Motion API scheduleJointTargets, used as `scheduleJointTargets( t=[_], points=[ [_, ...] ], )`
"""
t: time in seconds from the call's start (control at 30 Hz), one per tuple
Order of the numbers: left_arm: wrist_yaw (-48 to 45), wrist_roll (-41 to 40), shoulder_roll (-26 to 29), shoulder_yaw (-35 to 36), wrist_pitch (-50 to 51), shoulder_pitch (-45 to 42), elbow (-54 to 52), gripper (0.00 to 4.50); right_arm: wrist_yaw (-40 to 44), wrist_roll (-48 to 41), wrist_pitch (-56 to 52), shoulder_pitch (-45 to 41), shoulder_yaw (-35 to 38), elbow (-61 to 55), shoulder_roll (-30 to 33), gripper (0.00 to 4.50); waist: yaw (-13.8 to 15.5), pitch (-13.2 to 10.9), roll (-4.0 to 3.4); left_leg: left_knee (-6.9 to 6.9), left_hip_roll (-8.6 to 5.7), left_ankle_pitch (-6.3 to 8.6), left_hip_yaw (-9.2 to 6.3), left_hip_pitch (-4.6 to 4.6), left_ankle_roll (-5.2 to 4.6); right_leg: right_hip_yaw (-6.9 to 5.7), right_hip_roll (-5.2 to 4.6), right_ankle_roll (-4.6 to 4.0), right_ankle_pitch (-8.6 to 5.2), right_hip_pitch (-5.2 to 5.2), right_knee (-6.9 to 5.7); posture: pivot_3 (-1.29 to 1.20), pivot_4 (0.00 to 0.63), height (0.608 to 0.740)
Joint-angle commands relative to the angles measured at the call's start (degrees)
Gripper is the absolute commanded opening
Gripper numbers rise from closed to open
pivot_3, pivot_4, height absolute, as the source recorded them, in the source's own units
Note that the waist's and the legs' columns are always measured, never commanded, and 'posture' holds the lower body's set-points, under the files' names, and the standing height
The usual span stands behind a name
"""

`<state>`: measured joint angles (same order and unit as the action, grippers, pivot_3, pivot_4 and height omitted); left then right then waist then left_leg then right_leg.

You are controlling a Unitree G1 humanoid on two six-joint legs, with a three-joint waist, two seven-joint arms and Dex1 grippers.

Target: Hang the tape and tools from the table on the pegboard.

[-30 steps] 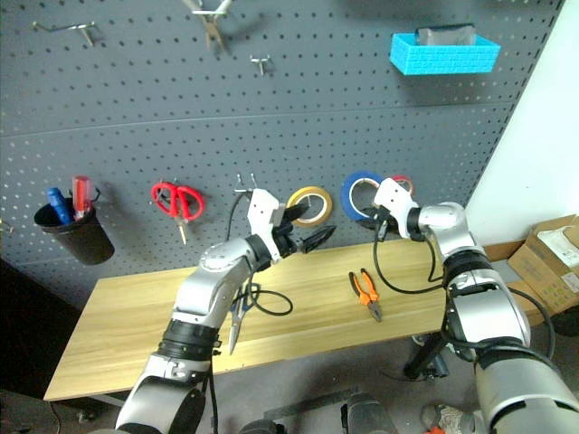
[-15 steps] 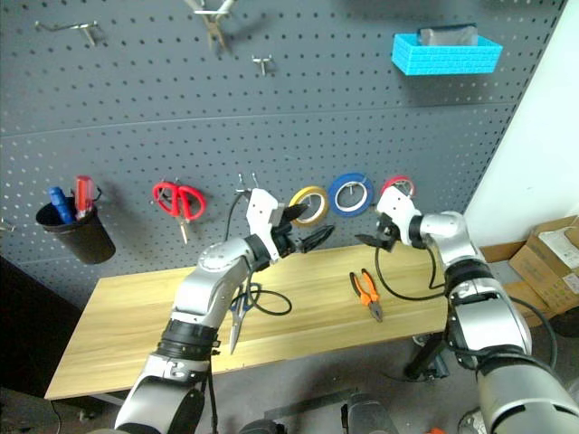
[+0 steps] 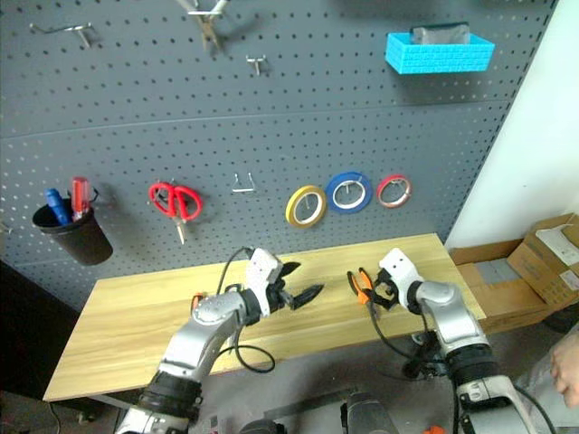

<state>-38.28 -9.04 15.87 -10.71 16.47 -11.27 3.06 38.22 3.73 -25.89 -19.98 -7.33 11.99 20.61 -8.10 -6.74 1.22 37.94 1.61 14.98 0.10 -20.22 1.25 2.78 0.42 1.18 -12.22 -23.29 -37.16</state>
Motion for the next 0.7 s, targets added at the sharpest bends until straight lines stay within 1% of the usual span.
scheduleJointTargets(
  t=[0.03,0.17,0.23,0.27,0.33,0.47,0.6,0.7],
  points=[
    [-0.8,2.0,1.6,-1.4,-2.8,0.6,-1.9,4.50,-4.2,1.0,-5.8,-2.7,0.0,-1.5,-1.1,3.94,0.1,-0.6,0.11,0.00,-0.01,0.00,-0.01,0.00,0.00,-0.01,0.00,0.00,0.00,0.01,0.00,-0.11,0.167,0.740],
    [-1.4,3.2,2.9,-2.4,-3.8,1.3,-1.5,4.50,-8.3,-0.7,-13.0,-7.4,2.0,2.9,-4.1,3.94,0.1,-2.2,0.13,-0.05,0.00,0.00,0.02,0.00,0.00,0.04,0.01,-0.04,-0.03,0.00,0.04,-0.10,0.193,0.740],
    [-1.7,3.0,3.2,-2.3,-3.4,1.6,-2.0,4.50,-10.0,-1.5,-16.0,-9.4,3.0,5.6,-5.3,3.94,0.2,-2.5,0.12,-0.09,0.02,0.01,-0.01,-0.28,-0.01,0.00,0.01,-0.07,-0.04,-0.23,0.08,-0.09,0.197,0.740],
    [-1.7,2.9,3.3,-2.3,-3.3,1.9,-2.3,4.50,-10.7,-2.0,-17.3,-10.6,3.7,7.4,-5.9,3.94,0.3,-2.6,0.14,-0.09,0.02,0.03,-0.03,-0.51,-0.04,-0.04,0.01,0.12,0.07,-0.41,0.06,-0.09,0.203,0.740],
    [-1.8,2.8,3.6,-2.2,-2.9,2.5,-3.1,4.50,-11.3,-2.8,-18.4,-12.4,4.5,10.8,-6.5,3.94,0.6,-3.0,0.18,-0.14,0.03,0.08,-0.03,-0.79,-0.12,-0.04,0.02,0.16,0.08,-0.70,0.05,-0.08,0.211,0.740],
    [-1.4,2.3,5.2,-1.2,-1.6,5.6,-6.5,4.50,-12.4,-1.6,-14.9,-16.1,3.4,20.7,-5.8,3.94,1.2,-4.1,0.26,-0.17,0.06,0.18,-0.01,-0.91,-0.29,-0.02,0.01,0.16,0.04,-0.81,0.10,-0.05,0.226,0.740],
    [-1.6,0.6,7.9,1.0,0.6,9.9,-11.3,4.50,-13.3,-2.5,-13.6,-19.3,4.4,26.7,-6.4,3.94,1.6,-5.2,0.28,-0.17,0.09,0.21,0.01,-0.91,-0.35,-0.02,0.00,0.16,0.03,-0.84,0.10,-0.04,0.235,0.740],
    [-1.6,0.1,9.9,2.9,1.4,13.1,-13.7,4.50,-12.8,-1.8,-10.8,-21.6,3.3,31.4,-6.3,3.94,1.8,-5.7,0.25,-0.16,0.12,0.21,0.00,-0.92,-0.35,-0.05,0.01,0.16,0.03,-0.87,0.08,-0.02,0.241,0.740]
  ],
)
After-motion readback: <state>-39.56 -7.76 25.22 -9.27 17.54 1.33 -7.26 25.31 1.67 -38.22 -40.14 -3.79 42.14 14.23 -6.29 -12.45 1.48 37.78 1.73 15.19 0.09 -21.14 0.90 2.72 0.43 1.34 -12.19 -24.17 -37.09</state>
